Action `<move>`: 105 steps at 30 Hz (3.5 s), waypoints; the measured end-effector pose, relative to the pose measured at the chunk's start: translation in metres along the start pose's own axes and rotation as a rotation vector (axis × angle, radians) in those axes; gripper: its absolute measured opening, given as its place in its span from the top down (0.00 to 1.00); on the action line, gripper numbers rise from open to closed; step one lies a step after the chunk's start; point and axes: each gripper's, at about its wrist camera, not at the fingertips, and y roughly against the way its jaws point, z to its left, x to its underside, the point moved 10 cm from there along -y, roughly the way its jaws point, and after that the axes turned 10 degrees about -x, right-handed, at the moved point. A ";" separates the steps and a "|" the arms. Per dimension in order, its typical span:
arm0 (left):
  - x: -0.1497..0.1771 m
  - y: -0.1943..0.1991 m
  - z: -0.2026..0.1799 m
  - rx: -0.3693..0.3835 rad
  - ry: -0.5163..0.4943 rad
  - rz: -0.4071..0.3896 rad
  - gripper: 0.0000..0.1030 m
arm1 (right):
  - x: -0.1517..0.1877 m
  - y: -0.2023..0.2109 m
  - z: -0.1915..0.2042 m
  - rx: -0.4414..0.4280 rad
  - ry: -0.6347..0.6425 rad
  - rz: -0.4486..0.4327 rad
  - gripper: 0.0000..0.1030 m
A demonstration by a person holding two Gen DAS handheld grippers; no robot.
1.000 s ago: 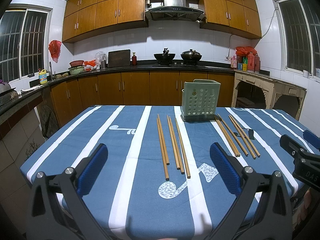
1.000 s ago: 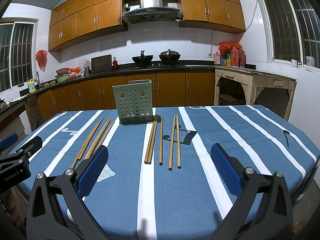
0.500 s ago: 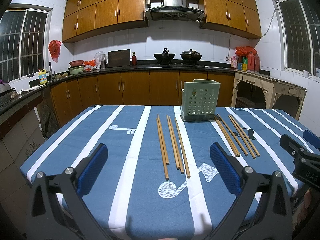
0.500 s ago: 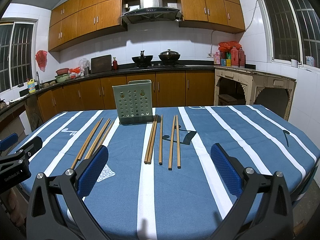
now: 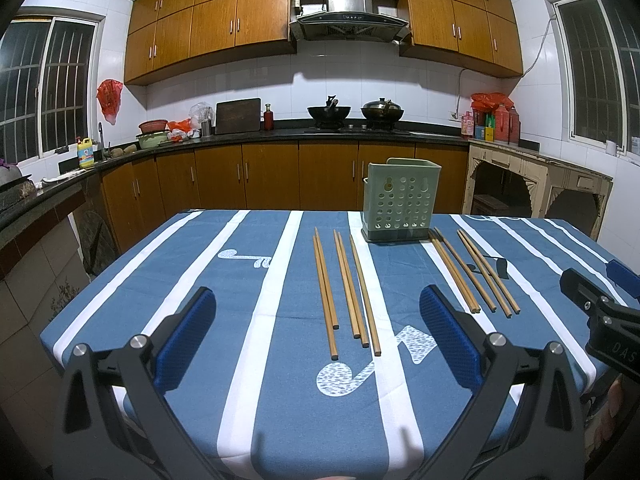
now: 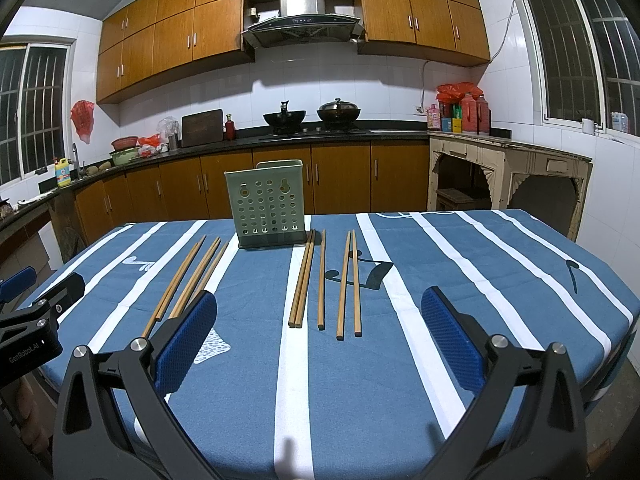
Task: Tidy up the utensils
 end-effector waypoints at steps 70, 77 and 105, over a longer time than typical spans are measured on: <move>0.052 -0.131 0.008 0.063 0.058 0.419 0.45 | 0.062 -0.141 -0.075 0.066 -0.229 0.489 0.63; 0.057 -0.145 -0.008 0.130 0.043 0.478 0.65 | 0.060 -0.143 -0.084 0.100 -0.192 0.490 0.88; 0.047 -0.210 0.017 0.043 -0.051 0.509 0.92 | 0.052 -0.157 -0.107 0.124 -0.252 0.461 0.92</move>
